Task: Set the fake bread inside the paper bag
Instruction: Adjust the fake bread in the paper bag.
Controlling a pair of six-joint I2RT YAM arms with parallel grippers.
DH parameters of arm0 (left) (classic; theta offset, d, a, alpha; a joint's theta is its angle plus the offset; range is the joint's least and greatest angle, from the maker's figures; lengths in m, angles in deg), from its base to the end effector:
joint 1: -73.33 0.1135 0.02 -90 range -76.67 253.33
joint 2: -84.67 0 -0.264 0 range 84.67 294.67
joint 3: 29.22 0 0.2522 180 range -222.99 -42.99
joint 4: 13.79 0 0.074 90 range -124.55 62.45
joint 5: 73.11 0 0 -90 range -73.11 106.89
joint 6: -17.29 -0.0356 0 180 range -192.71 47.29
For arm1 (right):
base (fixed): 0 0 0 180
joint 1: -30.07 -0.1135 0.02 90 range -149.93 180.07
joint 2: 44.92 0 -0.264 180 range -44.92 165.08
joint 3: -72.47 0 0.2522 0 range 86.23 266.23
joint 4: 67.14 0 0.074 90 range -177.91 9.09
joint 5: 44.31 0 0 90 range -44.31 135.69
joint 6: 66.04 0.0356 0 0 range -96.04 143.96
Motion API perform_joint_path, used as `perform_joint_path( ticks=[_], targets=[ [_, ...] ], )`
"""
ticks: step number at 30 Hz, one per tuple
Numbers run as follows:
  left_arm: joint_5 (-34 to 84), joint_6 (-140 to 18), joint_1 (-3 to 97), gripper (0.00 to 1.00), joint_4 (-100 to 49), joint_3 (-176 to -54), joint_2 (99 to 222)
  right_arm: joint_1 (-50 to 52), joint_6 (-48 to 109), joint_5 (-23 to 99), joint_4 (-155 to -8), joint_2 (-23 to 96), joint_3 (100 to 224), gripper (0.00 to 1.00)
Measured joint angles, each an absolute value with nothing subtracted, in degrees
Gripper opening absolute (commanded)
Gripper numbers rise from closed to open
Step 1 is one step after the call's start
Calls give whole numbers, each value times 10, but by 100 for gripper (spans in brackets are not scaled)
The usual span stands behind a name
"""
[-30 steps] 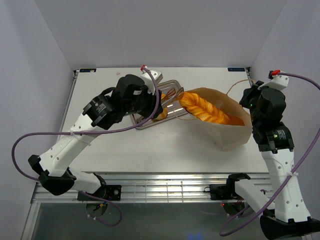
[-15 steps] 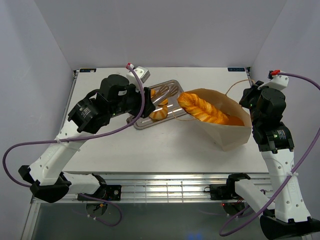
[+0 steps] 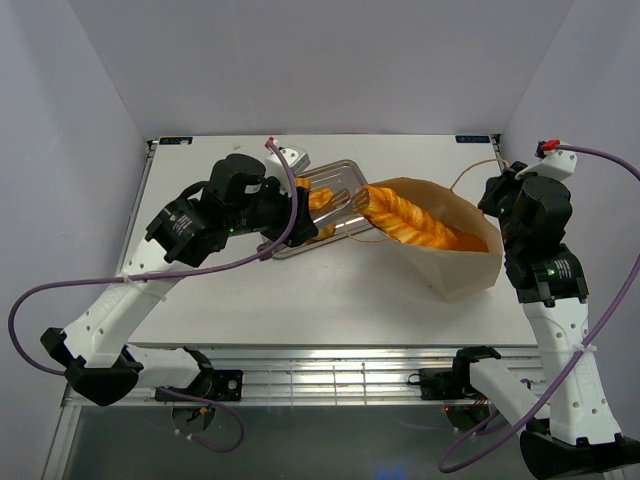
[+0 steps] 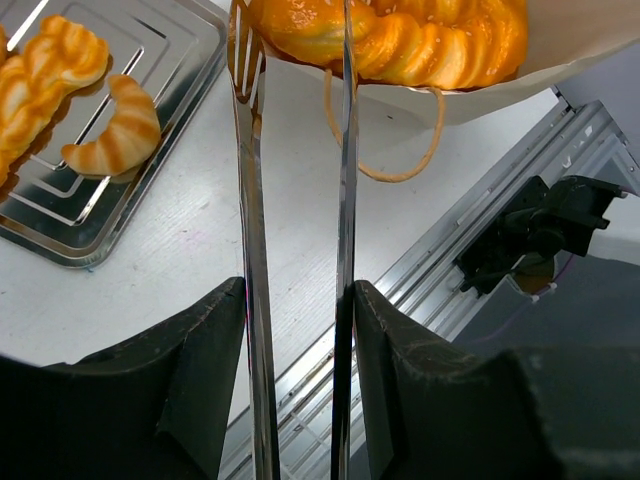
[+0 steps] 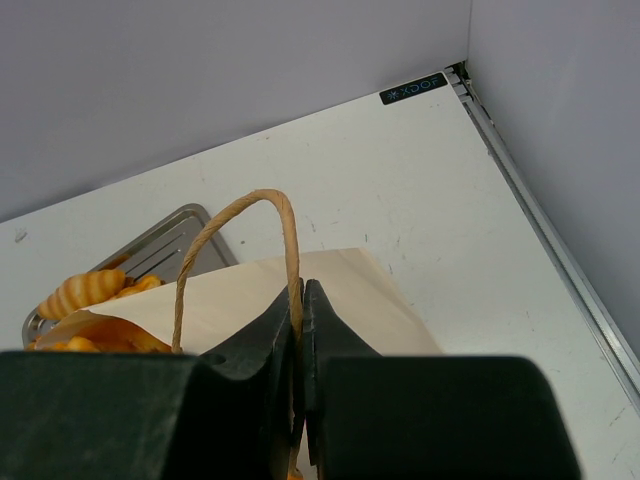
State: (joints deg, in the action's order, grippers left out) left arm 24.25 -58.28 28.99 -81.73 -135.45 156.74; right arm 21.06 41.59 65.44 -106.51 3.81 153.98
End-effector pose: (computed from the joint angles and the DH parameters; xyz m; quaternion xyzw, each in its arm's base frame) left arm 0.1672 -0.1698 0.4455 0.2564 0.8426 -0.2800 0.3819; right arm 0.1645 0.0139 0.4361 0.1691 0.7249 0.0264 0.6673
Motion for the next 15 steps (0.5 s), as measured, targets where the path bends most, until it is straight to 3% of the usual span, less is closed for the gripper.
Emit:
perform_joint_path(
  ticks=[15],
  targets=[
    [279,-583,290,56,-799,-1345,1598,211,416,654,-1065,39,1540,8]
  ],
)
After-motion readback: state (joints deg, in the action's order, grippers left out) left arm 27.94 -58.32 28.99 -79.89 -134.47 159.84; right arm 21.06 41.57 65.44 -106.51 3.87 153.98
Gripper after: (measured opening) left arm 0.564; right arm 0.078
